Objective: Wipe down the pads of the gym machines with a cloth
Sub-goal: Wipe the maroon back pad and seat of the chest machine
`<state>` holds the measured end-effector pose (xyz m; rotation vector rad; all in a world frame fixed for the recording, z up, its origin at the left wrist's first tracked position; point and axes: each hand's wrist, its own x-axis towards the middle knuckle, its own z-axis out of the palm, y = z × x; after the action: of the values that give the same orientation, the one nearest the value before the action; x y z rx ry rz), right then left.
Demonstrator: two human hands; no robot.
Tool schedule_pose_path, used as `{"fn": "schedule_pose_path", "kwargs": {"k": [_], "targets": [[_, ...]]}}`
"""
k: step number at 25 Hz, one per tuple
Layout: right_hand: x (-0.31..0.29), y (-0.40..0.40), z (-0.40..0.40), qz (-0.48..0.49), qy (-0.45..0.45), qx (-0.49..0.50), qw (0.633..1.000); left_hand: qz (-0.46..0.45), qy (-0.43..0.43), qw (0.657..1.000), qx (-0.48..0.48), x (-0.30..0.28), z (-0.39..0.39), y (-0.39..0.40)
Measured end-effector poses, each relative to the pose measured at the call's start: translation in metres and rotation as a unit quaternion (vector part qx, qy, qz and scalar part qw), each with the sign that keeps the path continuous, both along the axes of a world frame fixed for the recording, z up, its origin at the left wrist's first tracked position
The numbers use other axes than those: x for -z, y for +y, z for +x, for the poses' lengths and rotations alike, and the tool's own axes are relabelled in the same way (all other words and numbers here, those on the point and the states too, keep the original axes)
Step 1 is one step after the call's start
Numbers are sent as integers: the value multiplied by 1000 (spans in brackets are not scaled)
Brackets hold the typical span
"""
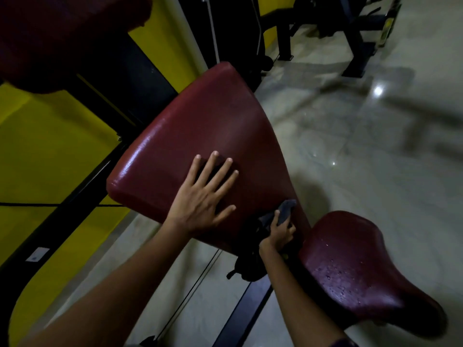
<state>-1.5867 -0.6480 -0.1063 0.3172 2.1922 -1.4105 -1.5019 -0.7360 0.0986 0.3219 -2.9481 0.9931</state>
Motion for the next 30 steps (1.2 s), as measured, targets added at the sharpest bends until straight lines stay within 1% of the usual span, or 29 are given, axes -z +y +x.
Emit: {"fn": "schedule_pose_path", "kwargs": {"k": [1, 2, 3, 4, 5, 6, 7, 8, 9, 10, 11, 12, 13, 14, 15, 17, 21, 23, 25, 26, 27, 28, 29, 30], "targets": [[8, 5, -8, 13, -79, -2, 997, -17, -8, 1000, -11, 7, -1, 3], [16, 6, -15, 10, -125, 5, 992, -39, -10, 999, -18, 12, -1, 2], [12, 4, -19, 8, -126, 19, 992, -58, -7, 998, -20, 14, 0, 1], [6, 0, -21, -11, -86, 23, 996, -73, -5, 997, -21, 14, 0, 0], [-6, -6, -21, -35, -19, 7, 999, -84, -8, 996, -21, 14, 0, 1], [-19, -12, -21, -60, 52, -24, 997, -91, -11, 996, -21, 14, 0, 2], [-28, -18, -21, -71, 104, -43, 991, -93, -11, 995, -20, 15, 0, 2], [-31, -23, -25, -85, 126, -49, 987, -93, -12, 995, -18, 15, 0, 1], [-28, -25, -31, -85, 135, -34, 987, -96, -13, 995, -16, 16, 0, 1], [-15, -27, -40, -65, 156, -14, 986, -100, -12, 995, -14, 17, 1, 0], [5, -26, -50, -45, 151, 3, 988, -104, -9, 994, -13, 18, 1, 0], [27, -23, -59, -28, 109, -3, 994, -108, -8, 994, -11, 18, 1, 0], [43, -18, -66, -11, 39, -20, 999, -110, -8, 994, -8, 18, 0, 0], [62, -13, -71, 14, -30, -37, 999, -111, -10, 994, -7, 18, 0, 0], [75, -8, -72, 28, -74, -36, 996, -110, -11, 994, -7, 18, 0, 0], [89, 1, -67, 48, -94, -30, 994, -118, -12, 993, -7, 19, 1, 0], [88, 10, -46, 32, -99, 10, 994, -123, -14, 992, -5, 21, 2, 0], [82, 16, -31, 23, -137, 27, 990, -118, -9, 993, -5, 21, 1, 1], [78, 25, -3, 53, -170, 41, 983, -120, -10, 993, -6, 22, 2, 1], [75, 27, 16, 53, -177, 30, 982, -122, -11, 992, -7, 22, 2, 1], [69, 32, 33, 44, -176, -9, 983, -126, -11, 992, -9, 22, 3, 2], [63, 36, 44, 42, -171, -69, 982, -129, -12, 991, -12, 21, 2, 3], [58, 32, 45, 27, -182, -45, 982, -132, -13, 991, -14, 21, 2, 3], [51, 26, 38, 39, -193, -4, 980, -131, -15, 991, -15, 20, 0, 3]]}}
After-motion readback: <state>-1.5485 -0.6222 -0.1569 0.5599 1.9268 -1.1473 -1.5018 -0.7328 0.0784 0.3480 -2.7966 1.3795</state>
